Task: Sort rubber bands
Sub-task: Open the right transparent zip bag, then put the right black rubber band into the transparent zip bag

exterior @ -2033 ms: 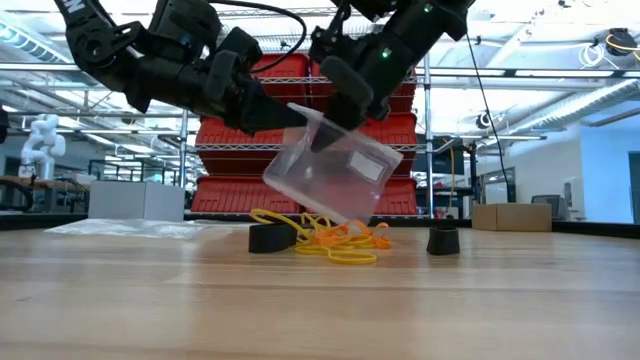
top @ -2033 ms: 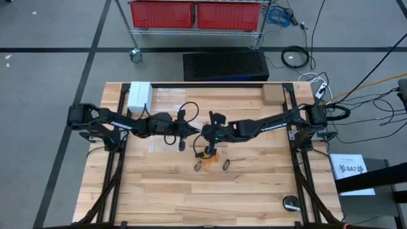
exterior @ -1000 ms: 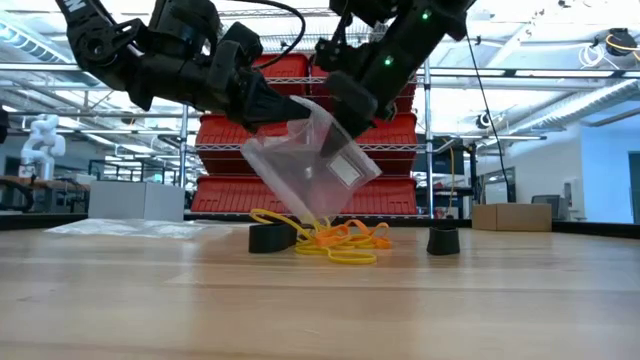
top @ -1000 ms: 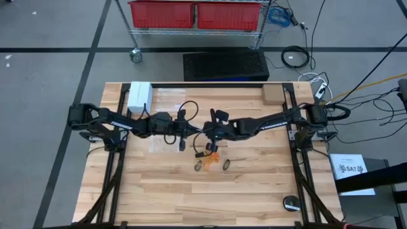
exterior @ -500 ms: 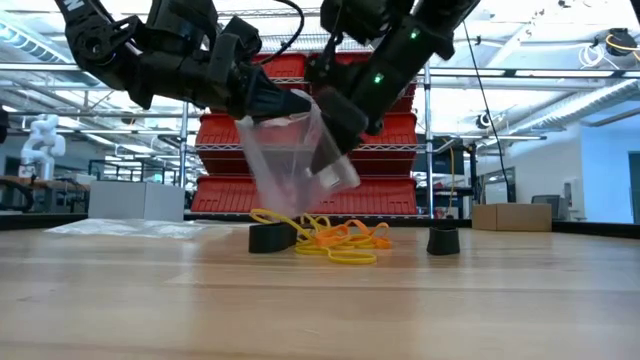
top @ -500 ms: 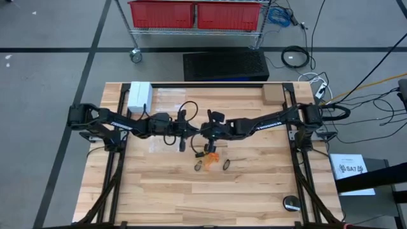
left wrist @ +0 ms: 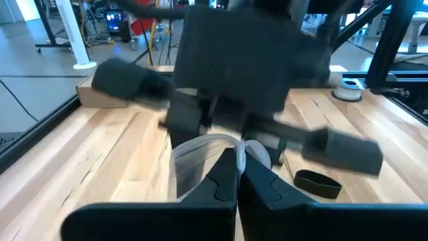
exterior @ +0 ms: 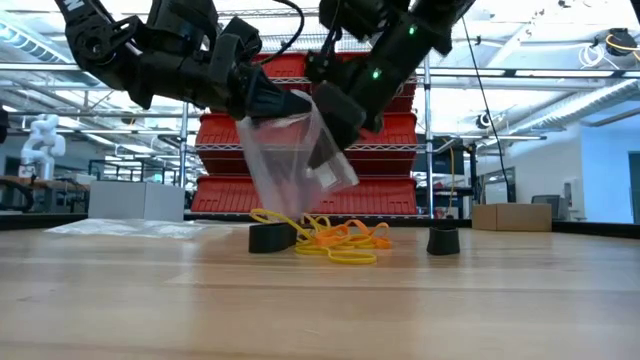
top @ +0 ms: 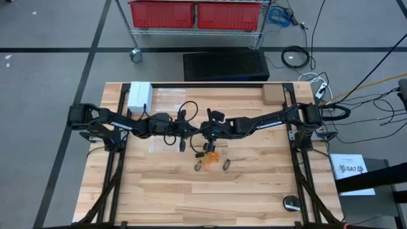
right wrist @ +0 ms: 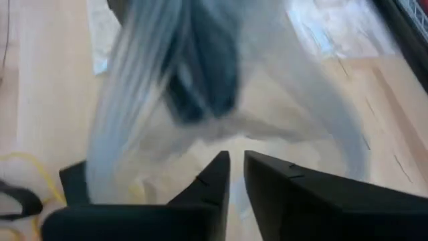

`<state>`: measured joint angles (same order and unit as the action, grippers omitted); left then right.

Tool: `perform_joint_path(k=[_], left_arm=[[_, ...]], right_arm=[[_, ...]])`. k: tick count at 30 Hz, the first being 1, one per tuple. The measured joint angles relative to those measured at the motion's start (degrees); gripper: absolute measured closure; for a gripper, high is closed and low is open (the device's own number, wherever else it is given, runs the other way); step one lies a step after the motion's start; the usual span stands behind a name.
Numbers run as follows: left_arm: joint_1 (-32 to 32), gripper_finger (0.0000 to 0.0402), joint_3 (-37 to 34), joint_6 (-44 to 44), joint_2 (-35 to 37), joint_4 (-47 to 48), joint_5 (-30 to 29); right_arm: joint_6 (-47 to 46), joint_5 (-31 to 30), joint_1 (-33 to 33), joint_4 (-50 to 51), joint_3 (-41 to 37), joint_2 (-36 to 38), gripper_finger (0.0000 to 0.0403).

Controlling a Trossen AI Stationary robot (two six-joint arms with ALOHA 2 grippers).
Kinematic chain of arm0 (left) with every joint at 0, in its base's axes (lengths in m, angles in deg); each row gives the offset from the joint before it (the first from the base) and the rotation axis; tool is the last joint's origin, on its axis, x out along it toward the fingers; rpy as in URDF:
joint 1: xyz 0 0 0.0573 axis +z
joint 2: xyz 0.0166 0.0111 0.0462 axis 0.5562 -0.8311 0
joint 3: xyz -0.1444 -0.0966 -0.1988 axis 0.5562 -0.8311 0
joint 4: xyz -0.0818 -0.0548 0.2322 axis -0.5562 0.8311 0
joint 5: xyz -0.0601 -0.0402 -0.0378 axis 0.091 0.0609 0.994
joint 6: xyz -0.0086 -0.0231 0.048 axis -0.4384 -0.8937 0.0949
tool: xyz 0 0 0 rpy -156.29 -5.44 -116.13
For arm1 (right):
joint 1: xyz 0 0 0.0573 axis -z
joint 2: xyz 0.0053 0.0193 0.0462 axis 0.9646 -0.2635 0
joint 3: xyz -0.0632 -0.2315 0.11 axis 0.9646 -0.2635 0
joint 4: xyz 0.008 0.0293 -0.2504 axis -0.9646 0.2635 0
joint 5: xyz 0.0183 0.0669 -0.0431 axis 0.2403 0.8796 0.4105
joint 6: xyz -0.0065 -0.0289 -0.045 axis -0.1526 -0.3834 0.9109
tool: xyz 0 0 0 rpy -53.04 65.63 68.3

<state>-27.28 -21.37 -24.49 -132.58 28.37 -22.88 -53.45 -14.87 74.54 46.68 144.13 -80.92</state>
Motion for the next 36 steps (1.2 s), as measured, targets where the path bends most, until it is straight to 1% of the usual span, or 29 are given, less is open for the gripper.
perform_joint_path(k=[4,10,16,22,25,28,31,36], left_arm=[[0.12,0.0400,0.00,0.00,0.00,0.35,0.00],[0.12,0.0400,0.00,0.75,0.00,1.00,0.00],[0.16,0.0400,0.00,1.40,0.00,1.51,0.00],[0.21,0.0400,0.00,1.40,0.00,1.67,0.00],[0.23,0.0400,0.00,1.40,0.00,1.73,0.00],[0.21,0.0400,0.00,1.72,0.00,2.22,0.00],[0.25,0.0400,-0.01,2.92,0.00,2.78,0.00],[1.11,0.0400,-0.02,2.95,0.00,3.22,0.00]], right_arm=[[-0.12,-0.31,-0.29,6.27,2.84,1.69,0.0323],[0.01,-0.12,-0.31,12.91,5.85,4.54,0.0286],[0.55,-0.18,-1.24,22.93,9.38,7.92,0.0259],[1.48,0.03,-4.19,28.65,11.18,12.05,0.0241],[2.32,4.52,-6.08,32.40,11.20,13.33,0.0238],[1.67,7.82,-8.38,36.39,11.03,13.22,0.0241],[1.47,10.30,-11.14,36.45,8.95,12.04,0.0242],[1.92,10.51,-15.29,35.88,6.07,7.15,0.0232]])
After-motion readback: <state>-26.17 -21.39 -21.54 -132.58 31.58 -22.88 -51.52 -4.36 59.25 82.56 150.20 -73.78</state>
